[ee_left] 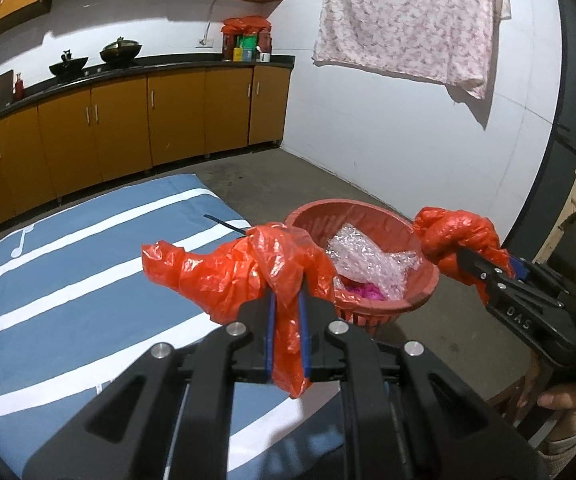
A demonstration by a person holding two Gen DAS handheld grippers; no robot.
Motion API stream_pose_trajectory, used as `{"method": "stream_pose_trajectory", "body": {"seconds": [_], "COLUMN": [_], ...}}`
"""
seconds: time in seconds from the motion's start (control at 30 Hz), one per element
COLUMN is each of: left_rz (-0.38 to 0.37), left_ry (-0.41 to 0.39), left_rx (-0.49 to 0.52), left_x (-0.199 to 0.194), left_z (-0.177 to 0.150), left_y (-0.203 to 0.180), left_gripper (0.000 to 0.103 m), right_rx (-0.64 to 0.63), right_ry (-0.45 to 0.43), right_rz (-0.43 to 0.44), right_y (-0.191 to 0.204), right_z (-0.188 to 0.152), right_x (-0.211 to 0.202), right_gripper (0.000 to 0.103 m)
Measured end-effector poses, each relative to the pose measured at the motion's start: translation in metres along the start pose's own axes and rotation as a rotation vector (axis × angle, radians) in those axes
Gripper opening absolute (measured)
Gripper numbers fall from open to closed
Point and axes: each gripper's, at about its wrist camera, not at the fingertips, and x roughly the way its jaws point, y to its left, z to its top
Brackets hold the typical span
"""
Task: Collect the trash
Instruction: 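Carry both red bags over the orange basket and open both tools to drop them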
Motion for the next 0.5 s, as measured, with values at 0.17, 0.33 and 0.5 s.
{"method": "stream_pose_trajectory", "body": {"seconds": [0.17,0.33,0.5], "left_rz": [-0.005,-0.016,-0.034], "left_ry": [0.008,0.021,0.030], "left_rx": [0.007,0.000,-0.006], "left_x": [0.004,0.009,0.013], "left_z": [-0.001,0.000,0.001], "left_y": [-0.003,-0.004,-0.003], "left_gripper": [0.011,0.011,0.011], "right_rx": [-0.001,0.007,0.012], "right_ry": [0.001,0.005,0.008], "right_rz": [-0.004,-0.011,-0.021], "right_y": [0.000,-0.002,-0.005], "right_z": [-0.002,-0.002,-0.002], "right_x": [0.000,0.001,0.001], "right_gripper": [0.041,0.041,0.041]}}
